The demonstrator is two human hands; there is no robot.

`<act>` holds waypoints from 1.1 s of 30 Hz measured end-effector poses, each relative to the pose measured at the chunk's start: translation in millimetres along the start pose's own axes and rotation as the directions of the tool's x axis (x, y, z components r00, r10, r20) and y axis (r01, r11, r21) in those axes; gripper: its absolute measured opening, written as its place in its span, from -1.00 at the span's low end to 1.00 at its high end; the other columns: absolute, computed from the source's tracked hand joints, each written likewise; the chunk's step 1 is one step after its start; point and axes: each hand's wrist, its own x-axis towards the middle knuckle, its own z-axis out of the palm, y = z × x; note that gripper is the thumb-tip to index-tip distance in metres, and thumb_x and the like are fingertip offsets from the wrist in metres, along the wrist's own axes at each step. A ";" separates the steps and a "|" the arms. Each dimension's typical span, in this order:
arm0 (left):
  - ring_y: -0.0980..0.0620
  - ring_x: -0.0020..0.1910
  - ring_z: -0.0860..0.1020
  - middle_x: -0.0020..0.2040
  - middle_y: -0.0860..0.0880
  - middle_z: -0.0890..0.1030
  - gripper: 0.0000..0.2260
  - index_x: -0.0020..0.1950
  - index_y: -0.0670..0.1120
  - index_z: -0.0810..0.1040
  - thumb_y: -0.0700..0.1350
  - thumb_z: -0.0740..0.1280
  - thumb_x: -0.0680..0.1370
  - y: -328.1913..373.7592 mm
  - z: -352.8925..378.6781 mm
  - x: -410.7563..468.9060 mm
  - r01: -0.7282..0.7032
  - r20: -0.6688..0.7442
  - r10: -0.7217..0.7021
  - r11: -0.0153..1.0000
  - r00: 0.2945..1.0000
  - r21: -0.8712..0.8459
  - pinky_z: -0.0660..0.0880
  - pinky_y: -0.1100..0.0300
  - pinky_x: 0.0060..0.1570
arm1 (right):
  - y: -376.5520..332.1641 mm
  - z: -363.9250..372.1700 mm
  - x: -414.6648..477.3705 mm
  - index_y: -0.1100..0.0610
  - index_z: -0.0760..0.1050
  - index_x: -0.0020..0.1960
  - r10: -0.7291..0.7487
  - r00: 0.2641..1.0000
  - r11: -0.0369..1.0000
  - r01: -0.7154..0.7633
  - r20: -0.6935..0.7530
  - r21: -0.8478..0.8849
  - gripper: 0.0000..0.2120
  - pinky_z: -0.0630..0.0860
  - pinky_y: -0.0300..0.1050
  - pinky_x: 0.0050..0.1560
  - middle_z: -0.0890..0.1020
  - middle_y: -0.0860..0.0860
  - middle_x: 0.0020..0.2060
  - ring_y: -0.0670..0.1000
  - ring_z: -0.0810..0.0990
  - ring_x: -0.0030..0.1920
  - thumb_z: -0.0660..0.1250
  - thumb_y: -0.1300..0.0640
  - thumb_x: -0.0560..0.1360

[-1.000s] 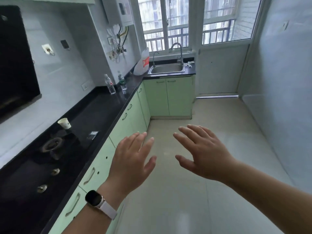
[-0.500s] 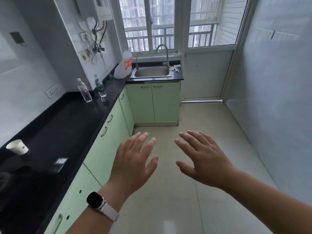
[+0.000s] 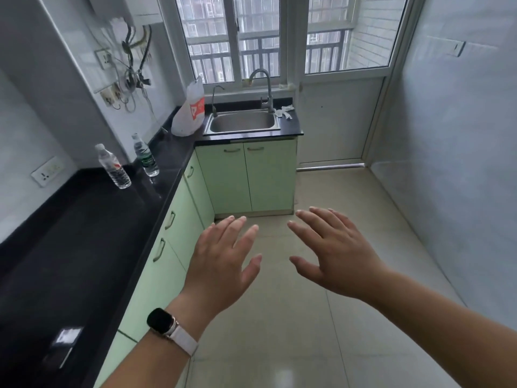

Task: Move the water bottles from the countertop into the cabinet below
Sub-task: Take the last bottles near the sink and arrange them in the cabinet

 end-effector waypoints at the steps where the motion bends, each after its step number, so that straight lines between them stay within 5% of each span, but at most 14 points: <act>1: -0.20 0.32 0.51 0.31 -0.16 0.58 -0.56 0.35 -0.10 0.55 0.10 0.27 0.56 -6.1 6.6 6.2 0.007 -0.002 -0.007 1.000 1.000 0.003 0.43 -0.17 0.29 | 5.3 6.2 9.7 0.08 0.47 0.39 -0.001 1.000 1.000 0.001 -0.006 0.012 -0.42 0.34 0.13 0.39 0.53 0.09 0.34 0.18 0.45 0.37 0.19 -0.24 0.50; 21: -0.21 0.31 0.53 0.30 -0.16 0.59 -0.57 0.32 -0.11 0.59 0.09 0.26 0.56 -112.8 135.4 219.3 0.188 0.066 -0.213 0.945 0.975 0.267 0.40 -0.15 0.32 | 201.3 145.0 272.6 0.08 0.49 0.38 -0.272 0.962 0.950 0.267 0.008 0.161 -0.41 0.31 0.16 0.39 0.53 0.10 0.33 0.20 0.45 0.37 0.20 -0.26 0.50; 33: -0.21 0.30 0.53 0.28 -0.15 0.60 -0.59 0.31 -0.12 0.60 0.06 0.28 0.56 -199.4 178.5 251.7 0.286 0.049 -0.317 0.904 0.947 0.316 0.46 -0.21 0.27 | 199.2 203.8 399.4 0.06 0.46 0.38 -0.379 0.925 0.888 0.367 -0.008 0.277 -0.43 0.37 0.17 0.37 0.55 0.08 0.31 0.19 0.48 0.34 0.20 -0.25 0.50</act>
